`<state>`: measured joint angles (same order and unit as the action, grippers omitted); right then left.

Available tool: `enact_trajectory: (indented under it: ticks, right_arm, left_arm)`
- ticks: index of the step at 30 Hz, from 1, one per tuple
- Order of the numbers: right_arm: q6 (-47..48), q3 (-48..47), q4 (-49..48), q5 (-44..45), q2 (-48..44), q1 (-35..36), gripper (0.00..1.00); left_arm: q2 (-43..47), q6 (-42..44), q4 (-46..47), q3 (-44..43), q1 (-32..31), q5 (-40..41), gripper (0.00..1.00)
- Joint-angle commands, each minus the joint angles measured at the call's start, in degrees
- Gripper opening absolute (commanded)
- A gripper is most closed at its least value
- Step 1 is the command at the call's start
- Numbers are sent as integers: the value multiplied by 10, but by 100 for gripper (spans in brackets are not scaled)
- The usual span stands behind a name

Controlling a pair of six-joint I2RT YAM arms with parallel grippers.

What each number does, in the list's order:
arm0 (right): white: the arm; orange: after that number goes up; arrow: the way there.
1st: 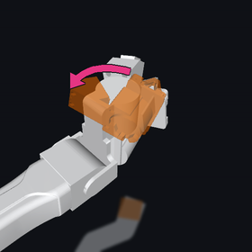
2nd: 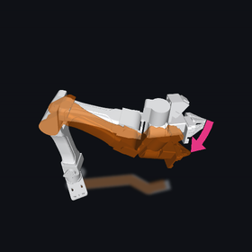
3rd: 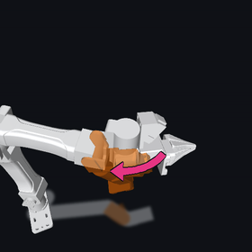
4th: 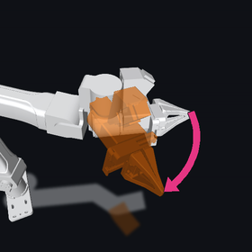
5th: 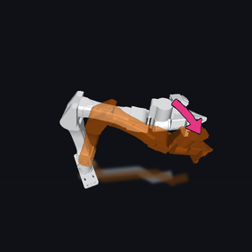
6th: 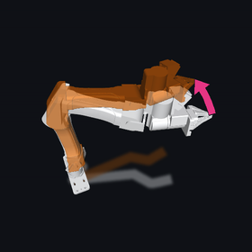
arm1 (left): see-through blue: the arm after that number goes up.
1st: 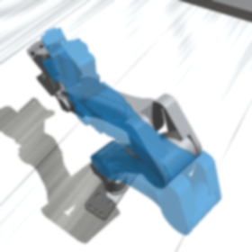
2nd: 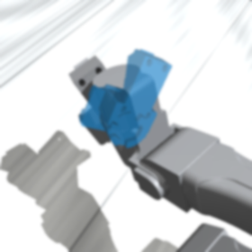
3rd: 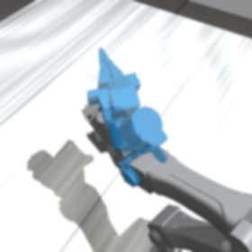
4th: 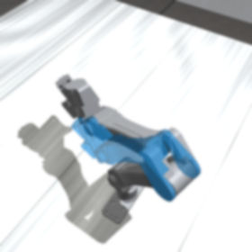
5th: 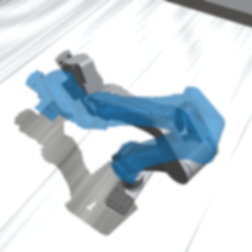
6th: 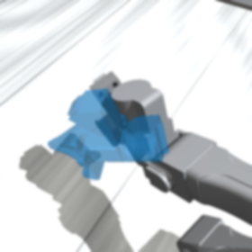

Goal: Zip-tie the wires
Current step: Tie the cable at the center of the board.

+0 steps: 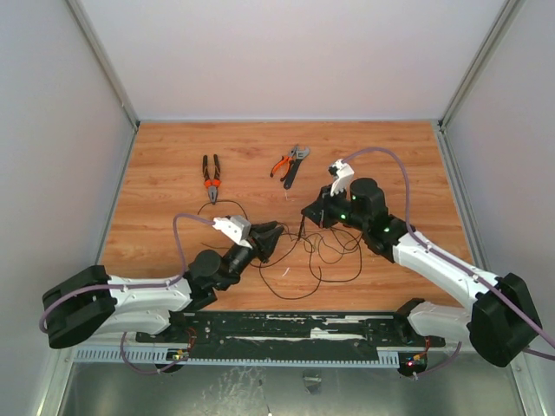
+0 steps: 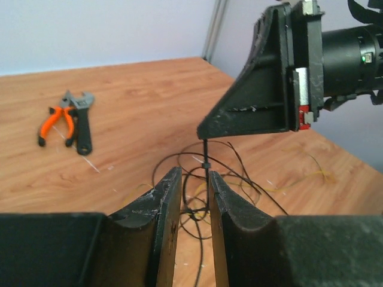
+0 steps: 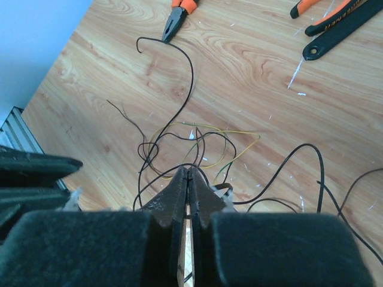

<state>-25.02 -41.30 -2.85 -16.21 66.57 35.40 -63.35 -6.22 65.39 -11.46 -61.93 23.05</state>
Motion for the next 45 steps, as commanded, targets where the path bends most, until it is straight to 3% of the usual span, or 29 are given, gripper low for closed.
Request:
enact_trajectory:
  ticks: [1, 14, 28, 45]
  right_arm:
    - [-42, -20, -9, 26, 7, 14, 0]
    - [-56, -26, -4, 70, 16, 32, 0]
    - [-55, -31, 0, 66, 14, 32, 0]
    - [-57, -29, -2, 59, 12, 33, 0]
  left_arm:
    - [-5, -81, -80, -39, -9, -22, 31]
    - [-148, -76, -130, -145, -26, -11, 31]
    - [-183, -37, -100, -156, -26, 53, 14]
    - [-217, -6, -75, -179, -23, 58, 10]
